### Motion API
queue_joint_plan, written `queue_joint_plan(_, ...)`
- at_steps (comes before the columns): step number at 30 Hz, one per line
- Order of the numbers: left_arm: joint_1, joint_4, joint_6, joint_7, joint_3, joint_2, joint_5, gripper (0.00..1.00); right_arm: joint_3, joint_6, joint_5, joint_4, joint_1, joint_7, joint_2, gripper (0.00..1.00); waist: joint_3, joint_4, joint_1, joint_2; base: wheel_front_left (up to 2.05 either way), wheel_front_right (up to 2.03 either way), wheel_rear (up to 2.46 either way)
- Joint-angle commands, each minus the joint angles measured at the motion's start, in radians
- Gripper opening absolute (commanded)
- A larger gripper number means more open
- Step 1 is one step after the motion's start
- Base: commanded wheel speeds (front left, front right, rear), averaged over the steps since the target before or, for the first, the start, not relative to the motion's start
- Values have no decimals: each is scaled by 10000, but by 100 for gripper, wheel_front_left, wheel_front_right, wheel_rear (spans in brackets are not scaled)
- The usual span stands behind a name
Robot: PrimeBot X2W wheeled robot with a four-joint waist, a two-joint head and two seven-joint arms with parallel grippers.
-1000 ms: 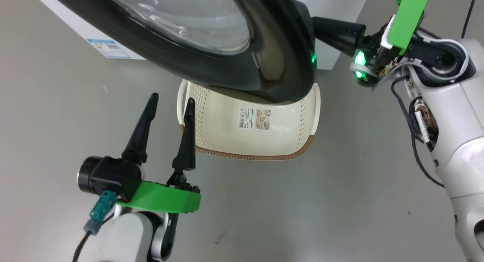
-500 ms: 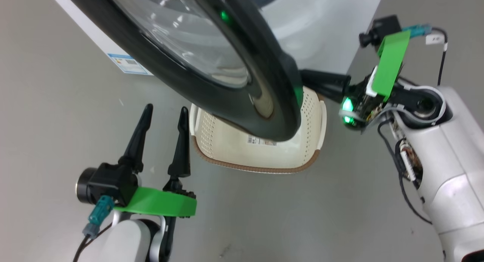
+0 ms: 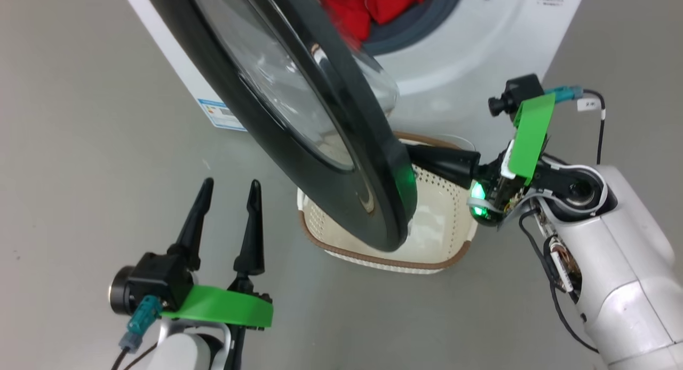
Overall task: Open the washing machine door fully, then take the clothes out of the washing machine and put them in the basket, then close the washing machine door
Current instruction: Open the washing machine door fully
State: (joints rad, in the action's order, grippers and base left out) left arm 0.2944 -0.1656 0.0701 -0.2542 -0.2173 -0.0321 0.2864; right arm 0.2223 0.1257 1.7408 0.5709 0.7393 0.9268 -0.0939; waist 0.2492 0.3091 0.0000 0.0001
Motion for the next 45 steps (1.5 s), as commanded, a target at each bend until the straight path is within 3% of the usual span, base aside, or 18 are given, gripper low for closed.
queue_joint_plan(1, -111, 181, 26, -76, 377, -181, 95, 100, 145, 50, -7, -300, -153, 125, 291, 0, -296, 277, 0, -1, 0, 0, 0)
queue_joint_plan(28, -1023, -324, -162, -76, 491, -181, 18, 100, 1439, 50, 588, -72, -1393, -1, 434, 0, -1789, 2143, 0, -1, 0, 0, 0)
queue_joint_plan(45, -1400, 135, -17, -76, 819, -181, 79, 100, 2406, 50, 1014, 106, -880, -410, 436, 0, -1622, 2278, 0, -1, 0, 0, 0)
